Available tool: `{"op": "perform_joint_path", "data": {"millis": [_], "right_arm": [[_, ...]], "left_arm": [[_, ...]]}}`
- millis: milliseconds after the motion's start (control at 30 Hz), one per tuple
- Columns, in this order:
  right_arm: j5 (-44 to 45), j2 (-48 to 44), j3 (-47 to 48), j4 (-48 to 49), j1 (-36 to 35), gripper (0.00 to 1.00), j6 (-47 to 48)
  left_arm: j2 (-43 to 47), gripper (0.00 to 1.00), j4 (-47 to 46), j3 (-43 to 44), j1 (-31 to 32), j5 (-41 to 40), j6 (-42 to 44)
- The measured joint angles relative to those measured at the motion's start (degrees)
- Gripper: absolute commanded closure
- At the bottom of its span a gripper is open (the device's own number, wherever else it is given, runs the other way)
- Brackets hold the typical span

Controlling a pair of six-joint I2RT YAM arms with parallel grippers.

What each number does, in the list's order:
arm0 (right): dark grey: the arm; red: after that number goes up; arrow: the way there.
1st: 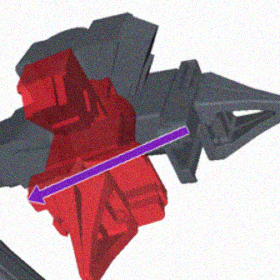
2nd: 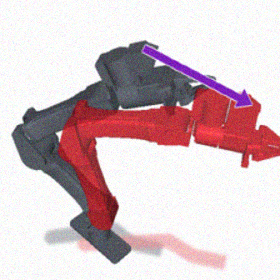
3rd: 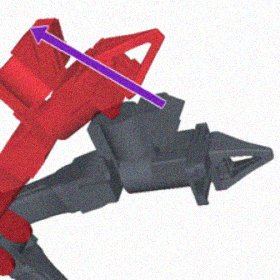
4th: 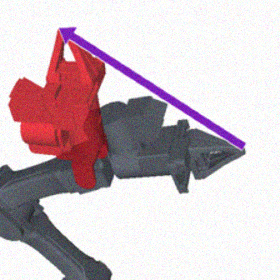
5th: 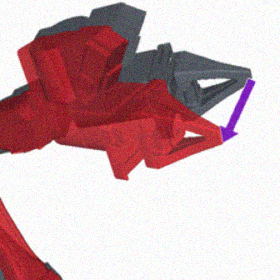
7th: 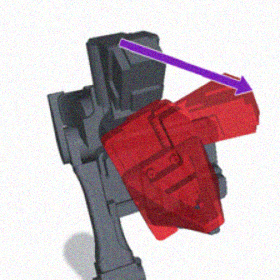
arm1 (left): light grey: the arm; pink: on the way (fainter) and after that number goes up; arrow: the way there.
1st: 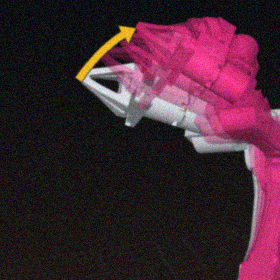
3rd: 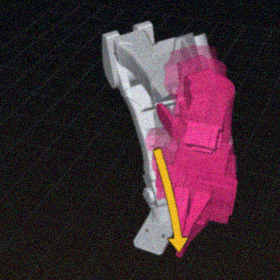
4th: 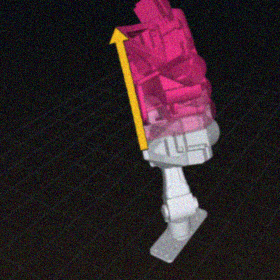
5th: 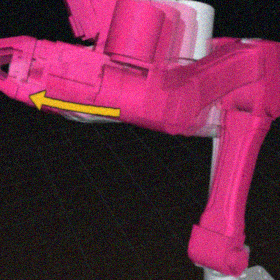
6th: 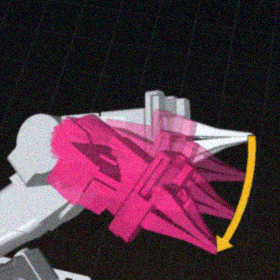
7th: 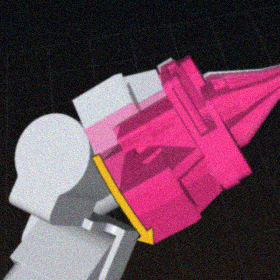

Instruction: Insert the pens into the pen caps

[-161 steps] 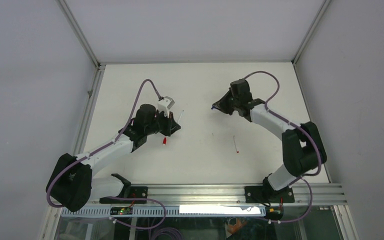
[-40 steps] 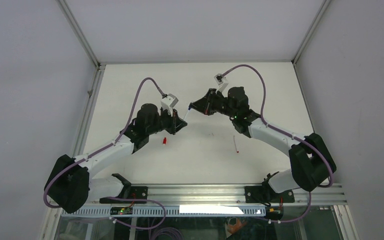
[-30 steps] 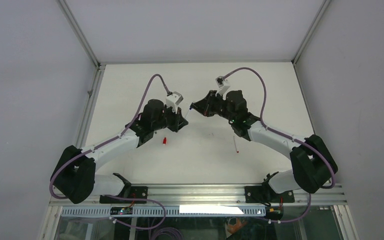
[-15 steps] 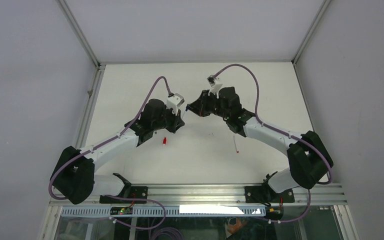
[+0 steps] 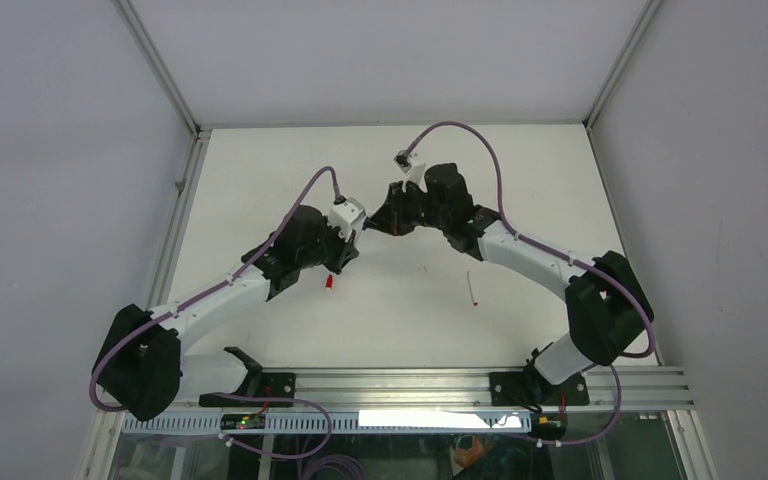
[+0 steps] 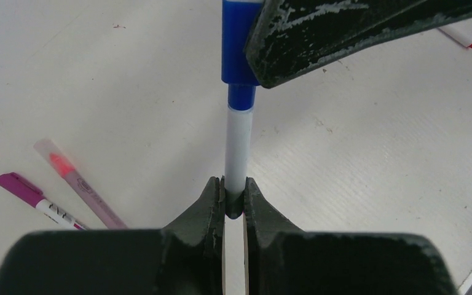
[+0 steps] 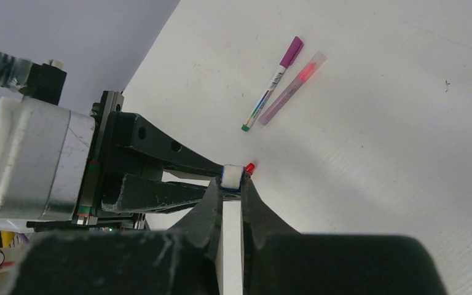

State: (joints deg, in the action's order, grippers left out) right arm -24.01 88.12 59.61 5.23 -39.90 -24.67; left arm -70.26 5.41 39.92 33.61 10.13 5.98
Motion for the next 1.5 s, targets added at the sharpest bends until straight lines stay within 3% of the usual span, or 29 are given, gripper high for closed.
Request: {"op": "perform_joint_path", "data": {"millis": [500,1500], "right_arm": [[-5.38,4.37,4.46,-6.62,0.0,1.0,3.15],[-4.22,8.17,3.13,-2.47,-3.39,1.0,0.39]], "left_arm": [[0.28,1.0,4.28,-0.52,-0.7,1.73,2.47],[1.16,1.0,9.57,-2.4,-1.07,-1.29,2.75]]}}
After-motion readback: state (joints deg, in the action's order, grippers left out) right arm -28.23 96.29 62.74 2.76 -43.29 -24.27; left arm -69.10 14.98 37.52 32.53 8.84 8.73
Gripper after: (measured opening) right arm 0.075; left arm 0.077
